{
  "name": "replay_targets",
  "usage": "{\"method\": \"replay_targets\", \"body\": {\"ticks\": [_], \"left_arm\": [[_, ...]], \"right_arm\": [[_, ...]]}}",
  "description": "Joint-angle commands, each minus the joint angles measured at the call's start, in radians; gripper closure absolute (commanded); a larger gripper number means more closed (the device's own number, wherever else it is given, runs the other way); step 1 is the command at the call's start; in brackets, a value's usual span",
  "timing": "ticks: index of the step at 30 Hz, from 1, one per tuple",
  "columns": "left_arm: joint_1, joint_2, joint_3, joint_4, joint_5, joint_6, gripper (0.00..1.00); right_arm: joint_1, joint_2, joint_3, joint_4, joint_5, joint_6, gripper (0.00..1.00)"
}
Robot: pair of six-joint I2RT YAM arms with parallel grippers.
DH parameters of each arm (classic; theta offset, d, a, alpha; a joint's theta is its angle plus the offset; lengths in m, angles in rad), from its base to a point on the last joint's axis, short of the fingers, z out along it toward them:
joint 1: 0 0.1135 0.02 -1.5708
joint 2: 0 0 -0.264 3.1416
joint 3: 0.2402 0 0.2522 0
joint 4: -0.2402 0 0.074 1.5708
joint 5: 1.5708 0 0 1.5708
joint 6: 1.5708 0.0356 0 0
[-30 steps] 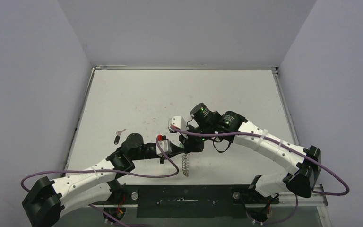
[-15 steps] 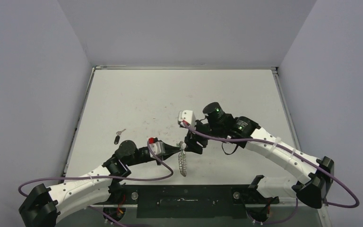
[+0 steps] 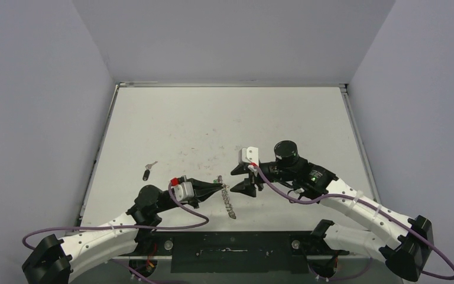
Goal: Put the keys on the keyring
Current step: Adjust the key on the keyring.
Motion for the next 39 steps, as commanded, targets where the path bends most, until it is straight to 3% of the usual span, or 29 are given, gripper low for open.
{"method": "replay_targets", "body": {"ticks": [1, 9, 20, 27, 36, 39], "left_arm": [[-0.006, 0.001, 0.014, 0.176, 0.038, -0.023, 1.0], [-0.006, 0.012, 0.015, 0.184, 0.042, -0.024, 1.0], [-0.006, -0.008, 0.016, 0.164, 0.035, -0.023, 1.0], [-0.006, -0.017, 0.015, 0.161, 0.034, -0.023, 1.0], [-0.006, -0.046, 0.019, 0.098, 0.006, -0.017, 0.99], [-0.006, -0.078, 0.036, 0.02, -0.005, 0.006, 0.89]], "right_arm": [[-0.007, 0.002, -0.005, 0.21, -0.141, 0.049, 0.5], [-0.005, 0.053, -0.009, 0.272, -0.163, 0.089, 0.63], [-0.003, 0.086, -0.005, 0.23, -0.167, 0.047, 0.66], [-0.003, 0.11, 0.016, 0.156, -0.169, 0.015, 1.0], [-0.003, 0.116, 0.077, 0.042, -0.152, -0.014, 1.0], [0.0, 0.126, 0.126, -0.058, -0.121, -0.033, 1.0]]}}
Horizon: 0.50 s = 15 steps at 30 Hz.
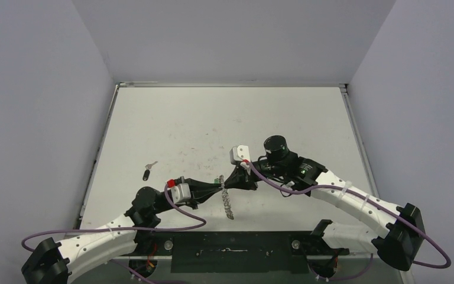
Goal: Put the keys on the keyring
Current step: Adjust the key on the keyring.
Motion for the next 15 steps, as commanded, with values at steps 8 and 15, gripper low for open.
{"method": "replay_targets", "body": {"ticks": [8, 15], "left_arm": [[-0.004, -0.127, 0.129, -0.308, -0.045, 0.119, 0.64], [-0.004, -0.098, 0.186, -0.415, -0.046, 0.148, 0.54]], "right_arm": [[0.019, 0.065, 0.224, -0.368, 0.168, -0.052, 1.0], [0.056, 0.135, 0.343, -0.489, 0.253, -0.006, 1.0]]}}
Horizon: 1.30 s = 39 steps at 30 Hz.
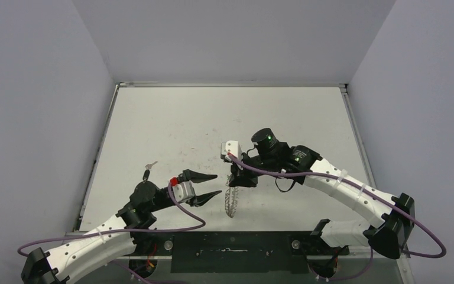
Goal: Put the keys on the keyring
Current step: Adjust the key on the keyring.
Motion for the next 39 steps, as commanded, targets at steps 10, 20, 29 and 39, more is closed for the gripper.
{"method": "replay_targets", "body": {"ticks": [10, 20, 29, 39], "left_arm": [[-0.006, 0.174, 0.101, -0.009, 0.063, 0.015, 0.58], [-0.01, 0.211, 0.114, -0.009, 0.076, 0.027, 0.82], [-0.009, 0.213, 0.109, -0.011, 0.082, 0.028, 1.0], [-0.009, 0.152, 0.033, 0.091, 0.024, -0.024, 1.0]], "right_arm": [[0.075, 0.12, 0.198, -0.139, 0.084, 0.081, 1.0], [0.087, 0.139, 0.205, -0.138, 0.083, 0.082, 1.0], [0.087, 0.151, 0.215, -0.133, 0.094, 0.071, 1.0], [0.039, 0.128, 0.177, -0.07, 0.108, 0.1, 0.7]]}}
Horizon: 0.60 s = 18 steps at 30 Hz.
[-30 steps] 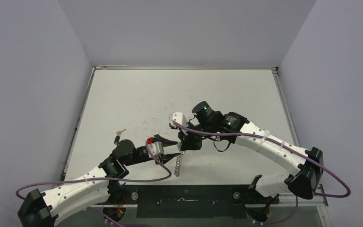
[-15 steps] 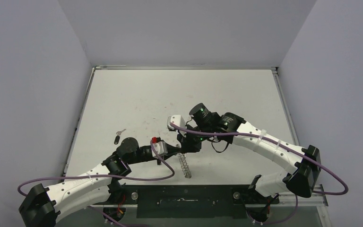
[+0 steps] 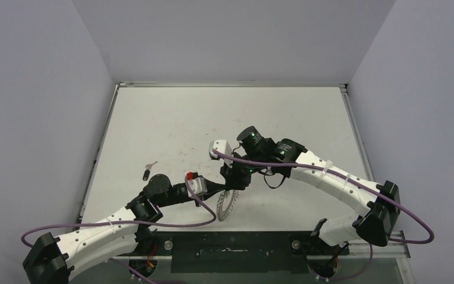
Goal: Put the keys on the keyring
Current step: Adjust the key on the keyring.
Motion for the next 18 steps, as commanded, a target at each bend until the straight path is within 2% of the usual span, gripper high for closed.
{"method": "replay_targets", "body": {"ticks": [1, 3, 6, 18], "left_arm": [[-0.004, -0.054, -0.028, 0.149, -0.024, -0.038, 1.0], [-0.005, -0.068, -0.047, 0.17, -0.03, -0.049, 1.0], [-0.004, -0.086, -0.063, 0.185, -0.034, -0.061, 1.0], [-0.005, -0.108, -0.079, 0.201, -0.04, -0.079, 1.0]], "right_arm": [[-0.031, -0.039, 0.008, 0.103, 0.013, 0.024, 0.64], [-0.038, -0.06, -0.009, 0.126, 0.015, 0.032, 0.54], [-0.047, -0.097, -0.042, 0.165, 0.01, 0.03, 0.49], [-0.069, -0.188, -0.215, 0.252, -0.099, -0.162, 0.54]]}}
